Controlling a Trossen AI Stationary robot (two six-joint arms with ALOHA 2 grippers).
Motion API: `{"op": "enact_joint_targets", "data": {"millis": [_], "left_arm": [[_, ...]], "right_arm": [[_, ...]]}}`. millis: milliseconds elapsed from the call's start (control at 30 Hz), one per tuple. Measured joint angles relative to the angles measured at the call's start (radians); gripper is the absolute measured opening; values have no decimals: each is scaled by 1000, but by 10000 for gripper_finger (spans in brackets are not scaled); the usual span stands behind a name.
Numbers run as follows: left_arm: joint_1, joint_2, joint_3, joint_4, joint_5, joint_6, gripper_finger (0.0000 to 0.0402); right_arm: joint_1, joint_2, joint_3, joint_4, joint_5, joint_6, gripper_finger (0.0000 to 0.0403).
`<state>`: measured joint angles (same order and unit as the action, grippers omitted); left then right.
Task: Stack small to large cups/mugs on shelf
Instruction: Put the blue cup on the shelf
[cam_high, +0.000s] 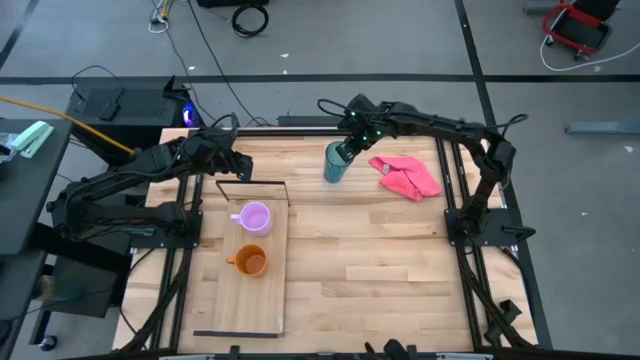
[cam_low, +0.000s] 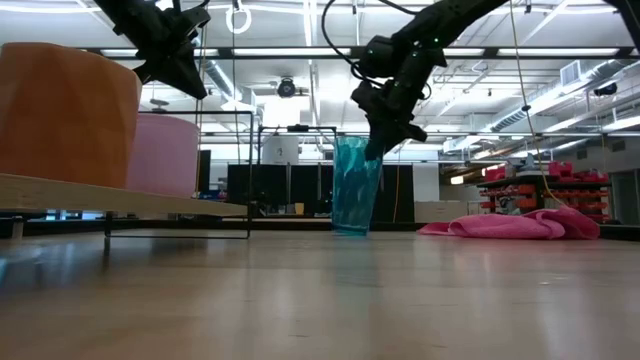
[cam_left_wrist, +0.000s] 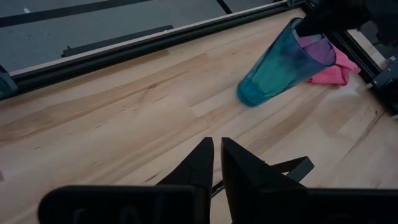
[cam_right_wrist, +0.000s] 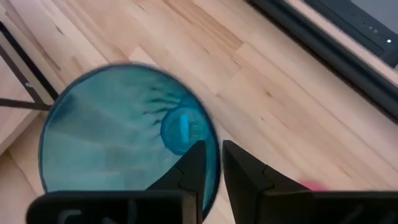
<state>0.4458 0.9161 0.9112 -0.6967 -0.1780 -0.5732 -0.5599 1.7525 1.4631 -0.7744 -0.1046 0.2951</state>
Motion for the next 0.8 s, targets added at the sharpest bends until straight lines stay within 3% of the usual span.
{"op": "enact_joint_targets", "data": {"millis": [333, 567, 800], "left_arm": [[0, 0, 0, 0, 0, 0, 30], [0, 0, 0, 0, 0, 0, 32], [0, 0, 0, -3, 0, 0, 21]], "right_arm": [[14, 2, 0, -3, 26, 11, 59], [13, 2, 0, -4, 26, 16, 12], [13, 1, 0, -4, 27, 16, 9]]}}
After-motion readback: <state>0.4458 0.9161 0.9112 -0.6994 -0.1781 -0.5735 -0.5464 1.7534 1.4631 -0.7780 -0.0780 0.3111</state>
